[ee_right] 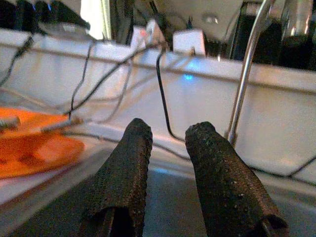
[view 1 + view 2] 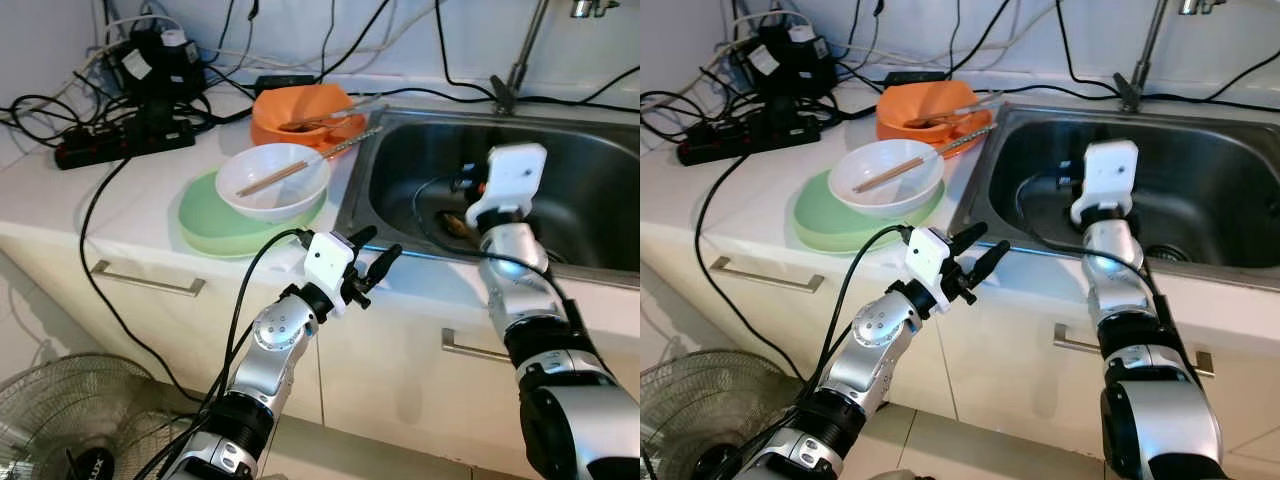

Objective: Kitchen organization

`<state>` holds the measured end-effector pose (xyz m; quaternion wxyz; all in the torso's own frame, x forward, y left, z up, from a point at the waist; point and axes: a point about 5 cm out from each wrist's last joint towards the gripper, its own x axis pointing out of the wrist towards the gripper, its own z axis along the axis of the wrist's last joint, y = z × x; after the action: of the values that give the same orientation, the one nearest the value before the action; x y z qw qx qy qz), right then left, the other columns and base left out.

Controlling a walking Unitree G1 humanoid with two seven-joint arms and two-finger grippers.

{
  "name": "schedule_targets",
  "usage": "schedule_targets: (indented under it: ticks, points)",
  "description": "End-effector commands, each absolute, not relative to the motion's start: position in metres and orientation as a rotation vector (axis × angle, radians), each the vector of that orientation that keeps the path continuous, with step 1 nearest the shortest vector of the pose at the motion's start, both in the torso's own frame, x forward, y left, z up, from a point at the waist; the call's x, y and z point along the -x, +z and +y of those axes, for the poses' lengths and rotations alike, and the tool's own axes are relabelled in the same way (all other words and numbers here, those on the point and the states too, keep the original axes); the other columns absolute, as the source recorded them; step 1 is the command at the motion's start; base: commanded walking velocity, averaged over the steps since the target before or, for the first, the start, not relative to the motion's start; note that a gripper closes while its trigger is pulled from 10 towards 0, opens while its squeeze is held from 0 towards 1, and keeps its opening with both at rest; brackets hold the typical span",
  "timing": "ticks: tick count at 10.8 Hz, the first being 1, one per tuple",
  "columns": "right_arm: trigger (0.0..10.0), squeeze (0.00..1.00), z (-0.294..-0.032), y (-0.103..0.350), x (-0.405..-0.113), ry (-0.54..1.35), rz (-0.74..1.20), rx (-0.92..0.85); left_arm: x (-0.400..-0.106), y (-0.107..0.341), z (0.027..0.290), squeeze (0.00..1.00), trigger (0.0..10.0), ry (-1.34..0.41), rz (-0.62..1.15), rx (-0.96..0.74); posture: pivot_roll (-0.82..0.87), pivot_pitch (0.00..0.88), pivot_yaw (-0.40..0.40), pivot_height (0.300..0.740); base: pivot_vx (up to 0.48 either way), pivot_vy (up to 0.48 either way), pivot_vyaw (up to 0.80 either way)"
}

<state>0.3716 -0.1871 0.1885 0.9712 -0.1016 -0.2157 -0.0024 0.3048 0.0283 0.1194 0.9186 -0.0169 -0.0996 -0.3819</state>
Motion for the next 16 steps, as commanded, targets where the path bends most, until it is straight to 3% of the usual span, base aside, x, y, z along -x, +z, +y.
schedule_targets:
  ticks: [1, 7, 11, 16]
  points:
    - [10.0, 0.00, -0.188, 0.193, -0.369, 0.006, -0.462, 0.213, -0.305, 0.113, 0.031, 0.00, 10.0, -0.772, -0.171, 0.027, 0.04, 0.000, 0.060, 0.740, 0.000, 0.000, 0.00]
    - [10.0, 0.00, -0.211, 0.161, -0.324, -0.036, -0.395, 0.232, -0.309, 0.112, 0.044, 0.00, 10.0, -0.711, -0.171, 0.027, 0.02, 0.000, 0.060, 0.740, 0.000, 0.000, 0.00]
    - [10.0, 0.00, -0.193, 0.150, -0.305, -0.027, -0.357, 0.166, -0.311, 0.113, 0.052, 0.00, 10.0, -0.662, -0.175, 0.025, 0.02, 0.000, 0.066, 0.740, 0.000, 0.000, 0.00]
    - [10.0, 0.00, -0.153, 0.137, -0.306, 0.034, -0.294, 0.071, -0.317, 0.140, 0.049, 0.00, 10.0, -0.653, -0.269, -0.010, 0.04, 0.000, 0.069, 0.740, 0.000, 0.000, 0.00]
